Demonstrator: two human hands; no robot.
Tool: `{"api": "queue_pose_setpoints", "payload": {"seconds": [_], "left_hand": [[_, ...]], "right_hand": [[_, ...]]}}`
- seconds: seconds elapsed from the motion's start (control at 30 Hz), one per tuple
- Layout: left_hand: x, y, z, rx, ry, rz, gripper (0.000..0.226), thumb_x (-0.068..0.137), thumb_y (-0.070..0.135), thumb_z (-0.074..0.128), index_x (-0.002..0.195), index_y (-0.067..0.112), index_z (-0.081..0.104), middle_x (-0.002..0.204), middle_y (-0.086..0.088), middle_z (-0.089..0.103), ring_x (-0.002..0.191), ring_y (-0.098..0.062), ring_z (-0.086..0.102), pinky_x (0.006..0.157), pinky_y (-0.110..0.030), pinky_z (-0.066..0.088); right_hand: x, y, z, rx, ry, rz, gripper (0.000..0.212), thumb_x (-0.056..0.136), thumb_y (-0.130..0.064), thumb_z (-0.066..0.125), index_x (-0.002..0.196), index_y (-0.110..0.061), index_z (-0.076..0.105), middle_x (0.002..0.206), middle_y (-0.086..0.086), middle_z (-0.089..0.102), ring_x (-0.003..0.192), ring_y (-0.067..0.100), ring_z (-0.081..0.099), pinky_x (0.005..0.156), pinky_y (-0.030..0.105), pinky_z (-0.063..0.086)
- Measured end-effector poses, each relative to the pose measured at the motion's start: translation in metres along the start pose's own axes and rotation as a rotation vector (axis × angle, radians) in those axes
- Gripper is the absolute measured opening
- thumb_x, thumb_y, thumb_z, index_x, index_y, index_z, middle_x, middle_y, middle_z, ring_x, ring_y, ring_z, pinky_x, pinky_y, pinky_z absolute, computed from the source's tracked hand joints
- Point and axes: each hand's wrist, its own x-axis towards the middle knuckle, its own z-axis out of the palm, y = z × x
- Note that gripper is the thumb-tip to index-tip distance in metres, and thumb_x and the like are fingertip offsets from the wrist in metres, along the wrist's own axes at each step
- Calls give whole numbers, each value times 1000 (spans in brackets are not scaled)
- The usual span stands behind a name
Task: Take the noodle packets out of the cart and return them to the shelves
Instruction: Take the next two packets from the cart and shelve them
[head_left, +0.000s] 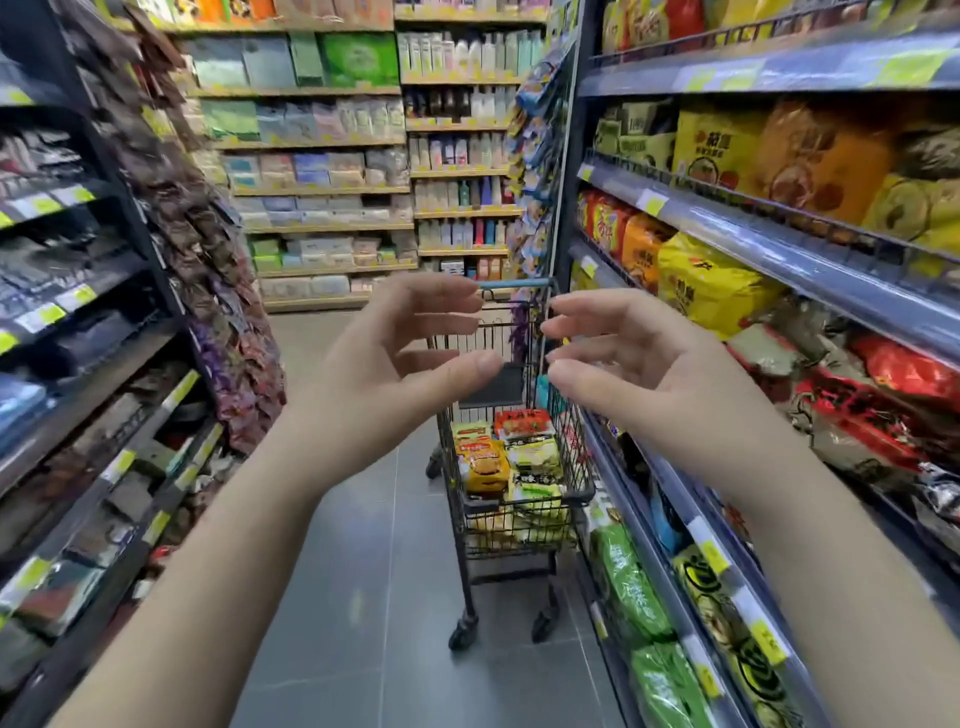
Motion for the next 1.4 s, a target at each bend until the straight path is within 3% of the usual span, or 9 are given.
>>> {"api": "queue_pose_setpoints", "payload": {"seconds": [0.2, 0.33, 0.47, 0.6, 0.8, 0.93, 1.13, 1.4], "left_hand": [[90, -107, -35, -83, -100, -93, 53, 77, 42, 81, 125, 30, 60, 127, 5, 68, 120, -14, 65, 97, -31, 56], [139, -171, -41, -129, -145, -165, 52, 76, 43, 81, 123, 31, 62, 125, 7, 69, 117, -11, 67, 93, -26, 56], [172, -225, -34, -156, -146, -261, 48, 78, 37, 82, 122, 30, 63, 123, 8, 71, 114, -9, 68, 97, -32, 57], [207, -272, -21, -171, -131, -354, 55, 76, 46, 86, 122, 27, 64, 122, 6, 71, 113, -10, 69, 99, -32, 57], [263, -331, -2, -136, -145, -438, 54, 81, 37, 83, 129, 24, 60, 127, 5, 69, 117, -9, 66, 91, -21, 56], [294, -369, 5, -98, -159, -511, 60, 79, 46, 82, 131, 28, 60, 130, 7, 67, 123, -12, 64, 96, -28, 56], [318, -410, 12, -127, -14, -628, 50, 80, 28, 80, 127, 22, 62, 127, -1, 69, 119, -15, 66, 91, -23, 55], [357, -458, 10, -118, -4, -688, 63, 71, 51, 82, 127, 28, 62, 128, 6, 69, 121, -13, 66, 97, -31, 56]], "right_hand": [[102, 71, 26, -25, 51, 115, 41, 84, -30, 77, 123, -29, 67, 120, -7, 74, 107, 11, 72, 94, 32, 59], [151, 122, 41, -31, 114, 225, 31, 91, -24, 75, 120, -31, 69, 116, -12, 75, 105, 7, 72, 95, 32, 58], [185, 164, 42, -28, 141, 331, 31, 92, -24, 75, 121, -31, 68, 114, -14, 75, 105, 4, 71, 96, 29, 58], [221, 206, 32, 16, 142, 387, 33, 91, -24, 75, 123, -30, 68, 115, -12, 75, 105, 7, 72, 94, 29, 58], [287, 280, -2, 112, 82, 411, 36, 90, -17, 76, 124, -26, 67, 116, -10, 75, 101, 6, 72, 83, 19, 56], [335, 333, -29, 156, 7, 446, 40, 86, -18, 78, 125, -25, 67, 116, -8, 76, 102, 7, 73, 85, 20, 57], [387, 395, -47, 184, -114, 517, 44, 82, -26, 79, 125, -27, 67, 116, -8, 76, 107, 8, 72, 86, 16, 55], [436, 438, -43, 168, -150, 570, 47, 80, -32, 78, 126, -28, 66, 117, -10, 75, 108, 6, 72, 87, 17, 56]]}}
